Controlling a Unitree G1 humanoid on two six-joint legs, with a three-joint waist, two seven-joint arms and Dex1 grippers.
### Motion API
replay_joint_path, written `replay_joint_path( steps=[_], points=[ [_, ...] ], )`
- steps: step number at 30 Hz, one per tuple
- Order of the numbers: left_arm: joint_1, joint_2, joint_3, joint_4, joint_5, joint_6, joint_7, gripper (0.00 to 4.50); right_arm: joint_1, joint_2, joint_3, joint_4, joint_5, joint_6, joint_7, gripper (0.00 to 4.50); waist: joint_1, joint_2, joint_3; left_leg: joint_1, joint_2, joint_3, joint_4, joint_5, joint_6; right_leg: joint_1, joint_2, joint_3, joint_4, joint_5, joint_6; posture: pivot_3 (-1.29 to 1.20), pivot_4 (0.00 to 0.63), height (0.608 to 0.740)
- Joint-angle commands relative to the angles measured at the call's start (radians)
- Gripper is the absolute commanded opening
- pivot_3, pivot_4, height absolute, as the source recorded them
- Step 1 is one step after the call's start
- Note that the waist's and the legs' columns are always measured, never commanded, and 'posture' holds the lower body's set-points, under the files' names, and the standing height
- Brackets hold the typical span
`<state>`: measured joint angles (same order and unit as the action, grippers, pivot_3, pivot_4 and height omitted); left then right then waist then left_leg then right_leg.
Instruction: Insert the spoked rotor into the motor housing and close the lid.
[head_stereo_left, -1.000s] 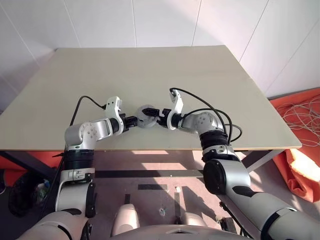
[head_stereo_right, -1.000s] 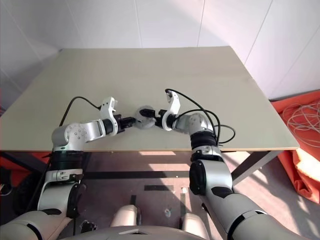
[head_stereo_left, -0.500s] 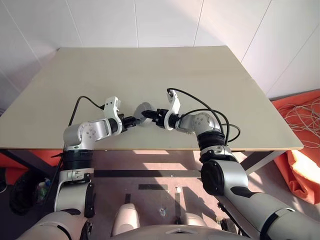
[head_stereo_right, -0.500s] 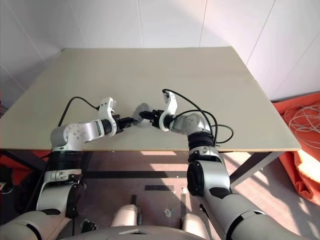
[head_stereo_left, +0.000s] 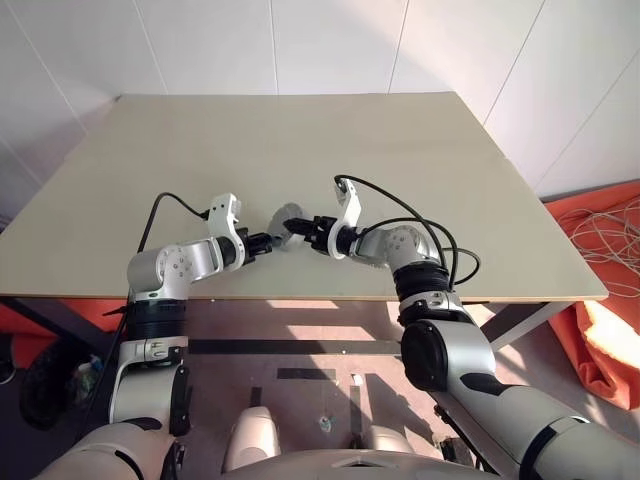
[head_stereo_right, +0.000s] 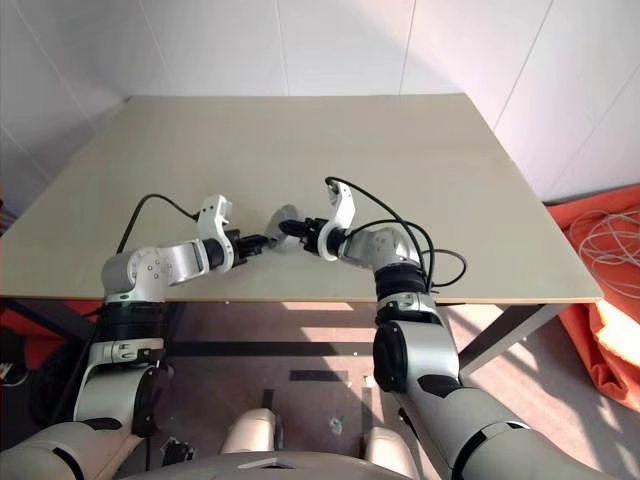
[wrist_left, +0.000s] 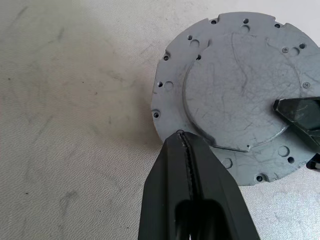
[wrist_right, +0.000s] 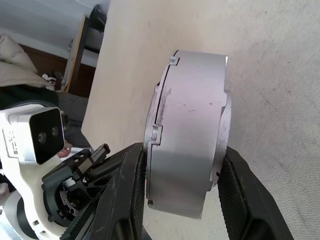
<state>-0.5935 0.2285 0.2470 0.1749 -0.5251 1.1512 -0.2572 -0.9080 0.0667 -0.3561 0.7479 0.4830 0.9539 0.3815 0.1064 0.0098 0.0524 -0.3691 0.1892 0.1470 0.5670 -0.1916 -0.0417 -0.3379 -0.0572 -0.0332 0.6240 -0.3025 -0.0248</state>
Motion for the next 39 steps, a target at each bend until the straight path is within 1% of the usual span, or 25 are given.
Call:
replay_joint_path(
  steps=[1, 7, 12, 19, 24, 29, 34, 39],
  points=[
    [-0.009, 0.0, 0.03, -0.015, -0.028, -0.032, -0.026, 0.0, -0.054, -0.005, -0.042, 0.012, 0.049, -0.044, -0.012, 1.91, 0.0, 0.0, 0.0, 0.0, 0.0, 0.0, 0.0, 0.0, 0.0, 0.0, 0.0, 0.0, 0.0, 0.0, 0.0, 0.0, 0.0, 0.74],
    [-0.013, 0.011, 0.045, -0.008, -0.025, -0.054, -0.039, 0.0, -0.072, -0.023, -0.043, 0.058, 0.046, -0.069, -0.023, 1.91, 0.002, 0.0, 0.0, -0.006, 0.0, -0.001, 0.002, 0.0, 0.0, -0.004, 0.0, -0.002, 0.0, 0.0, 0.0, 0.0, 0.0, 0.74],
    [-0.008, 0.008, 0.054, -0.023, -0.034, -0.072, -0.045, 0.0, -0.077, -0.025, -0.049, 0.074, 0.051, -0.084, -0.038, 1.91, 0.01, 0.0, 0.0, -0.015, 0.001, -0.002, 0.008, 0.0, 0.0, -0.013, 0.0, -0.003, 0.005, 0.0, 0.0, 0.0, 0.0, 0.74],
    [-0.006, 0.012, 0.055, -0.028, -0.043, -0.082, -0.05, 0.0, -0.083, -0.034, -0.063, 0.116, 0.047, -0.115, -0.078, 1.91, 0.02, 0.0, 0.0, -0.014, 0.001, -0.001, 0.011, 0.001, 0.0, -0.016, -0.001, -0.003, 0.016, 0.0, -0.001, 0.0, 0.0, 0.74],
    [-0.008, 0.016, 0.056, -0.023, -0.043, -0.085, -0.051, 0.0, -0.093, -0.044, -0.066, 0.143, 0.052, -0.139, -0.092, 1.91, 0.02, 0.0, 0.0, -0.013, 0.001, -0.001, 0.011, 0.003, 0.0, -0.015, -0.001, -0.002, 0.017, 0.001, -0.002, 0.0, 0.0, 0.74],
    [-0.008, 0.017, 0.058, -0.025, -0.045, -0.089, -0.054, 0.0, -0.113, -0.045, -0.122, 0.167, 0.104, -0.157, -0.118, 1.91, 0.022, 0.0, 0.0, -0.013, 0.001, -0.001, 0.011, 0.004, 0.001, -0.015, -0.001, -0.003, 0.017, 0.001, -0.002, 0.0, 0.0, 0.74],
    [-0.004, 0.019, 0.057, -0.031, -0.051, -0.091, -0.058, 0.0, -0.152, -0.046, -0.226, 0.185, 0.21, -0.155, -0.135, 1.91, 0.023, 0.0, 0.0, -0.015, 0.001, -0.001, 0.011, 0.004, 0.002, -0.017, -0.001, -0.003, 0.017, 0.001, -0.002, 0.0, 0.0, 0.74],
    [-0.002, 0.02, 0.058, -0.035, -0.059, -0.097, -0.062, 0.0, -0.171, -0.043, -0.276, 0.178, 0.26, -0.159, -0.135, 1.91, 0.019, 0.0, 0.0, -0.023, 0.001, -0.001, 0.012, 0.004, 0.002, -0.026, 0.0, -0.003, 0.018, 0.001, -0.002, 0.0, 0.0, 0.74]
  ],
)
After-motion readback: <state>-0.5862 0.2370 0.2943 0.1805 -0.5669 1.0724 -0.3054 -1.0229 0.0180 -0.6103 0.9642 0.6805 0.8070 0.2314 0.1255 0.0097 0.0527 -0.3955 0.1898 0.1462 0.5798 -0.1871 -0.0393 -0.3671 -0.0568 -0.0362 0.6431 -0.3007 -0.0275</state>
